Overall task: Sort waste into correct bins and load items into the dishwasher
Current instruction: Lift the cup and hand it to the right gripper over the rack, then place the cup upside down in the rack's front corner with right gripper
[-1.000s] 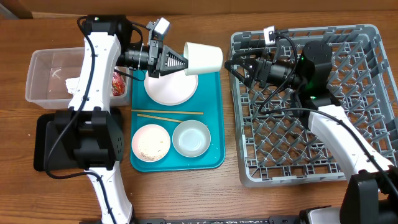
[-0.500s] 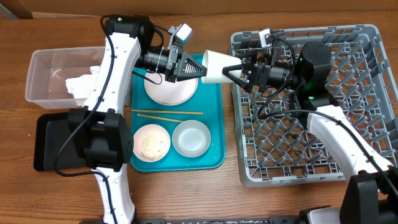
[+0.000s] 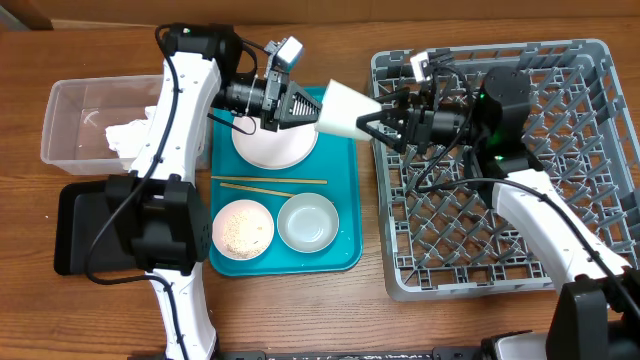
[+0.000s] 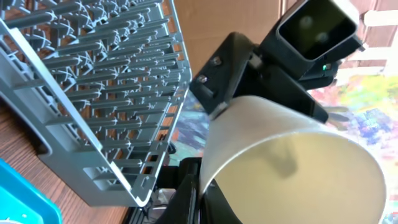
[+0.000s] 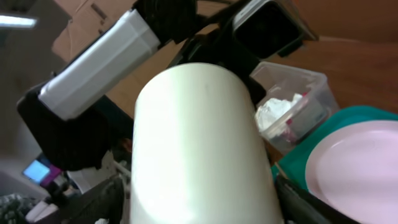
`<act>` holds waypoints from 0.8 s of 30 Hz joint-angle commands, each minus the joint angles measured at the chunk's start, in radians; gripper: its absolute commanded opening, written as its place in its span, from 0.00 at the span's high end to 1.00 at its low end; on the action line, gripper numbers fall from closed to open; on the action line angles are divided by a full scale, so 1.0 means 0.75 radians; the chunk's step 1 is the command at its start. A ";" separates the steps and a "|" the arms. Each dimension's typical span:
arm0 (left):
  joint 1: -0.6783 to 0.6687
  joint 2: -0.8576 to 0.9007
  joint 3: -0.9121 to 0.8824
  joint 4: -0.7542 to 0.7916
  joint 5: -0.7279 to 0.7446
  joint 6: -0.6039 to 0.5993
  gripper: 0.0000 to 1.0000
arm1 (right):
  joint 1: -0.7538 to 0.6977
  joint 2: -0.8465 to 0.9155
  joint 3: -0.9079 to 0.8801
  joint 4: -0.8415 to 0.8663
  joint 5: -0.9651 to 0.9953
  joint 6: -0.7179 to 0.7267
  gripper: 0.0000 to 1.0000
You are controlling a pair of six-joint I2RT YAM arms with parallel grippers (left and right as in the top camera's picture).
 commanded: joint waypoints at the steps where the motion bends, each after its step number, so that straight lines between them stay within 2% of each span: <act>1: -0.034 -0.004 0.024 0.000 0.076 0.005 0.96 | 0.084 0.003 0.025 0.008 -0.009 -0.006 0.20; 4: -0.034 -0.004 0.024 -0.001 0.079 0.005 0.96 | 0.087 0.003 0.025 0.009 -0.003 -0.006 0.20; 10: -0.034 -0.004 0.024 -0.005 0.074 0.006 0.96 | 0.086 0.003 0.025 0.010 0.005 -0.006 0.39; 11: -0.034 -0.004 0.024 -0.005 0.073 0.006 0.96 | 0.084 0.003 0.025 0.011 0.005 -0.006 0.39; 12: -0.034 -0.004 0.024 -0.005 0.070 0.006 0.96 | 0.080 0.003 0.025 0.014 0.005 -0.006 0.39; 15: -0.034 -0.004 0.024 -0.005 0.068 0.006 0.96 | 0.057 0.003 0.025 0.036 0.004 -0.005 0.19; 16: -0.034 -0.004 0.024 -0.005 0.069 0.005 0.96 | 0.044 0.003 0.025 0.049 0.004 -0.005 0.16; 21: -0.033 -0.004 0.024 -0.005 0.069 0.005 0.96 | 0.011 0.003 0.025 0.073 0.004 0.001 0.16; 24: -0.033 -0.004 0.024 -0.005 0.069 0.005 0.96 | 0.011 0.003 0.025 0.073 0.004 0.000 0.24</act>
